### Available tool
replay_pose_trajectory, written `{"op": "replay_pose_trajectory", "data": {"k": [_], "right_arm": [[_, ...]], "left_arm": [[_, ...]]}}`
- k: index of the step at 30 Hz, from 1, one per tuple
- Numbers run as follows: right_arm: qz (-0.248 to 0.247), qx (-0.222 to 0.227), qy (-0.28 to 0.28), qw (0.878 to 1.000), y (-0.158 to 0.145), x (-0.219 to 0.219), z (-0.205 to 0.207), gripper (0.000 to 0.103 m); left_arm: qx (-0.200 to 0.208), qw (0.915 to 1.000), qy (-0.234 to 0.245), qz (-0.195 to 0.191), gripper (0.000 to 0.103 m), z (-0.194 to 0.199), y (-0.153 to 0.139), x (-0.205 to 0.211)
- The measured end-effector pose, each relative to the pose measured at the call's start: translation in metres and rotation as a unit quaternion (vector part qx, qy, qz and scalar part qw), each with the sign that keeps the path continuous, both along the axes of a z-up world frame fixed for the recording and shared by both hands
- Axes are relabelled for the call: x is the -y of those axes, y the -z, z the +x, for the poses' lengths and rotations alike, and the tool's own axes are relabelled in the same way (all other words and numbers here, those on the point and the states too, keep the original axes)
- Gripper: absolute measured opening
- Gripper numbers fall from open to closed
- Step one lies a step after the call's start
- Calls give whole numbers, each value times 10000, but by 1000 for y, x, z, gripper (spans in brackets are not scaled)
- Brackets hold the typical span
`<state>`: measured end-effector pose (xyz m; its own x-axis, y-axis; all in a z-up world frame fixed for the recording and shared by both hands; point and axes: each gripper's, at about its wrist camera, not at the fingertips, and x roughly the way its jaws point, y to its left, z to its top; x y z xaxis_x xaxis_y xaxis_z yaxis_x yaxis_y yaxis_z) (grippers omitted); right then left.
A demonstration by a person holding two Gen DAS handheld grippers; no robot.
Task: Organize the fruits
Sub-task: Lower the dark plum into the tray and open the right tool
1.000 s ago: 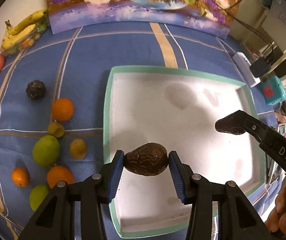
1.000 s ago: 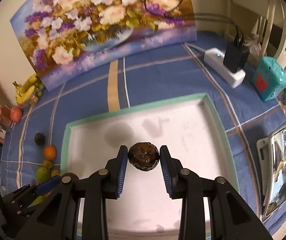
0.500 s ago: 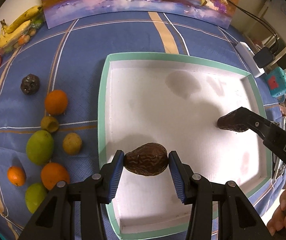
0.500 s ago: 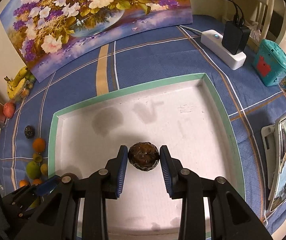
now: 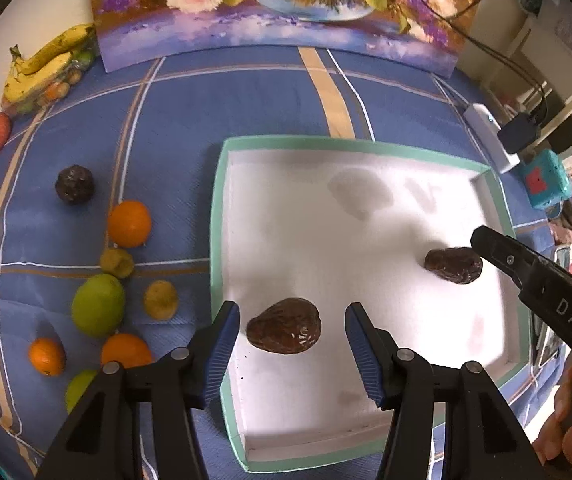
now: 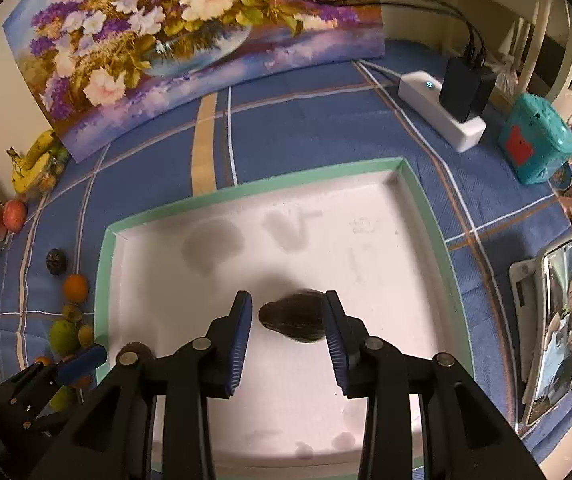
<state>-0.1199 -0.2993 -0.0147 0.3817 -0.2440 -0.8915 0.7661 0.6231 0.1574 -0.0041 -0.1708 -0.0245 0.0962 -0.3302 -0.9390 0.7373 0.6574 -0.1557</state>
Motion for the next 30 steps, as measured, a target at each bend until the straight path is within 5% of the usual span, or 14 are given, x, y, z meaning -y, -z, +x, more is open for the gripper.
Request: {"op": "replay_pose_trajectory", "data": {"k": [13, 17, 19, 21, 23, 27, 30], "right_arm": [[-53, -18, -75, 10000, -4, -6, 2, 37], [-50, -31, -81, 9999, -3, -6, 3, 37], [-51, -54, -70, 9999, -2, -6, 3, 43], [-57, -77, -70, 9999, -1, -6, 4, 62], [-59, -95, -85, 9999, 0, -6, 5, 64], [-163, -200, -131, 9996, 1, -9, 8, 79], [-203, -241, -189, 9993, 2, -10, 10, 80]], "left_arm": [[-119, 9979, -600, -195, 59, 26, -6, -24], [-99, 9967, -792, -129, 69, 34, -4, -32], [-32, 9960, -888, -79, 75, 37, -4, -34], [164, 9955, -928, 31, 92, 41, -2, -38], [243, 9938, -1086, 60, 100, 45, -2, -43], [417, 9899, -1352, 91, 103, 54, -3, -52], [533, 9874, -1481, 143, 103, 58, -3, -58]]}}
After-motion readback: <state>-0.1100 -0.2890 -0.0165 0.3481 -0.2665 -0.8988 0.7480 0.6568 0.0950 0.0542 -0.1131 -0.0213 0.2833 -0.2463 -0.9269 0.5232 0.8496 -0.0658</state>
